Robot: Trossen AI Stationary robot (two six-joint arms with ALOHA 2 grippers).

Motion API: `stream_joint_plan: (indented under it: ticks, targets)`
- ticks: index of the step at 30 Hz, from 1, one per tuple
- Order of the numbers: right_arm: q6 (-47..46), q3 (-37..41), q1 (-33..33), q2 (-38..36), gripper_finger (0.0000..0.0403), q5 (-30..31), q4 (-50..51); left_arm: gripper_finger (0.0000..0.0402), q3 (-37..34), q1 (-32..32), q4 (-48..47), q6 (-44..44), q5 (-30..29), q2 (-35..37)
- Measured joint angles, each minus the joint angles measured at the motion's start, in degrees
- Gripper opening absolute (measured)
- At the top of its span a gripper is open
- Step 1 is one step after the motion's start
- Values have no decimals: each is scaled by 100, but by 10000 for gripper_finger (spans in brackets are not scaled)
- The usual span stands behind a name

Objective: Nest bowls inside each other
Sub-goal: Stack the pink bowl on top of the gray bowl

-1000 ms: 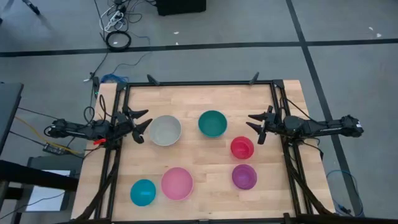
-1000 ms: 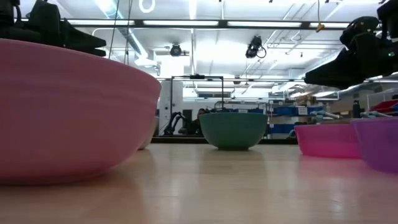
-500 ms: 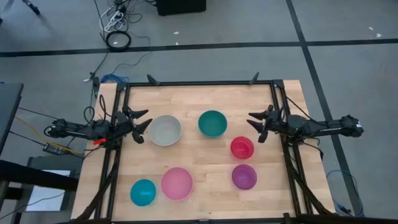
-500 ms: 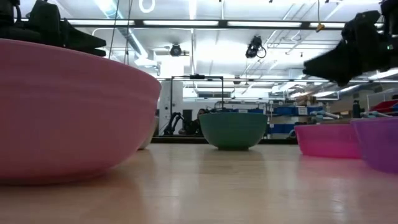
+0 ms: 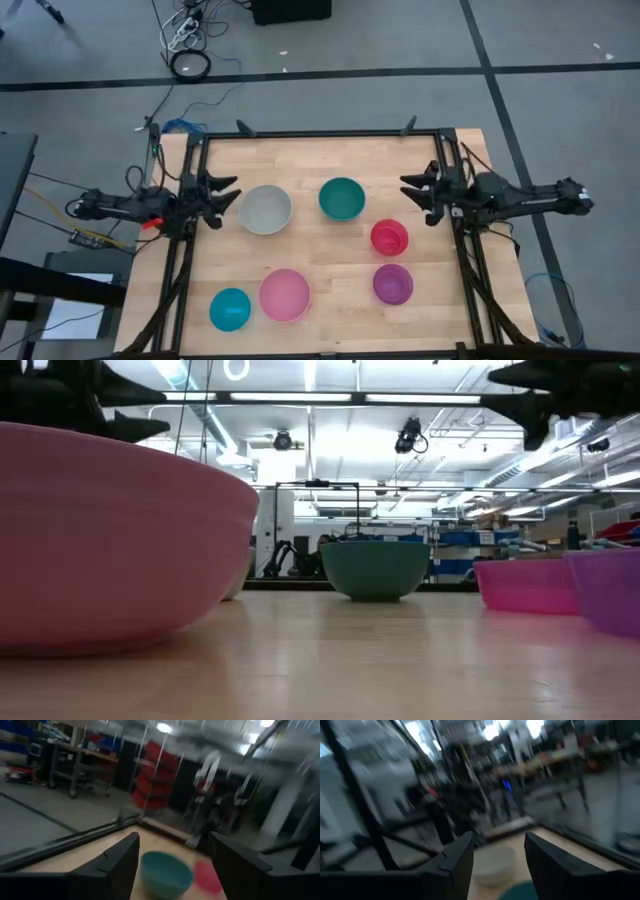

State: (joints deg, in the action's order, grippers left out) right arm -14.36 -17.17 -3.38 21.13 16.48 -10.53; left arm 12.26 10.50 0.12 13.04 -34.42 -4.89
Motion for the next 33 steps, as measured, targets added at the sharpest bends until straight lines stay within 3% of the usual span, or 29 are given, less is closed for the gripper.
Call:
stream_joint_plan:
  ticks: [4, 7, 10, 16, 25, 33]
  targets:
    - [-13, -1552, 17, 1495, 166, 302, 1196, 245, 1309, -2, -1651, -89, -871, -781]
    - [-365, -2816, 150, 2705, 166, 851, 2406, 245, 2165, -4, -2883, 17, -1393, -1463]
    - [-976, -3917, 410, 3777, 166, 1209, 3714, 245, 2681, -4, -3295, 154, -1574, -2056]
    - [-1398, -5161, 813, 5108, 166, 1006, 4937, 245, 2971, -2, -2440, -91, -1589, -2654]
    - [-799, -5311, 911, 5707, 166, 459, 4538, 245, 2971, -2, -454, -80, -1590, -3086]
    - [-503, -5311, 909, 5986, 166, -326, 3549, 245, 2971, -2, -28, -79, -1593, -3160]
